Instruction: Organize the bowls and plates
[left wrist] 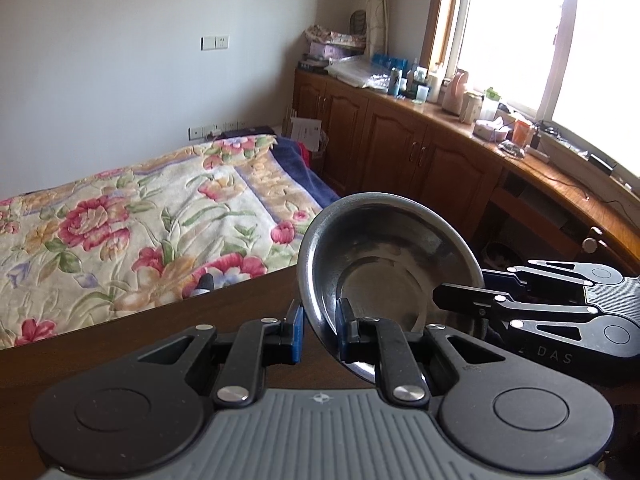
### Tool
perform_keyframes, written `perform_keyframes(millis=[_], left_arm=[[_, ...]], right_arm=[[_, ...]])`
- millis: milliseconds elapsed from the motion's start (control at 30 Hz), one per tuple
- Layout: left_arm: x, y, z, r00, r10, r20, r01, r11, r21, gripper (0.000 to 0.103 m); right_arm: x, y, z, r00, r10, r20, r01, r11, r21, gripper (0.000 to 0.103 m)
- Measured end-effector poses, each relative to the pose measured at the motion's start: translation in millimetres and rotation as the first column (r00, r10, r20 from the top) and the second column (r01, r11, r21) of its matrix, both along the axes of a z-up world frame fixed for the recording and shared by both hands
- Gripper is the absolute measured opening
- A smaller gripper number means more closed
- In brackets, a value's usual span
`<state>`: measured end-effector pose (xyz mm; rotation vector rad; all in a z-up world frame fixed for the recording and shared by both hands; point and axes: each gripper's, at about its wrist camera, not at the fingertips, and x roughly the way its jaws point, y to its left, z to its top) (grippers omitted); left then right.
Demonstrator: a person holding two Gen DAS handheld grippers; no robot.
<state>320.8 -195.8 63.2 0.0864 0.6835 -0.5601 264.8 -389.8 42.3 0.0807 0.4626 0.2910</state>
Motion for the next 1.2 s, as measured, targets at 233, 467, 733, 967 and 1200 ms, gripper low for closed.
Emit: perform_keyframes(millis=[233,467,733,967,1200], left_arm=[[-28,13,18,0.999,-0.013,0.04,0.014,1.0,-0.021,0.017],[-58,30,27,0.997,-0.023,0.072,0.026,0.999,-0.042,0.017],[-96,49,25,0.996,-0.022,0.084,0.027,0.998,-0.057,0.018],[-128,68,15,0.997,-0.009,0.079,0.014,0.998,-0.065,0.018],[-155,86,-2,0.998,0.015,0.054,-0.011,0.996,-0.084,0.018]], right_arm=[[-24,7,14,0.999,-0.001,0.034,0.002,1.0,-0.017,0.027],[-41,12,22,0.999,0.005,0.046,-0.003,1.0,-0.027,0.027],[-63,24,23,0.998,0.016,0.053,-0.014,0.999,-0.034,0.027],[-81,36,15,0.999,0.035,0.039,-0.034,0.999,-0.024,0.027],[-100,50,3,0.998,0.059,0.025,-0.058,0.998,-0.016,0.027]])
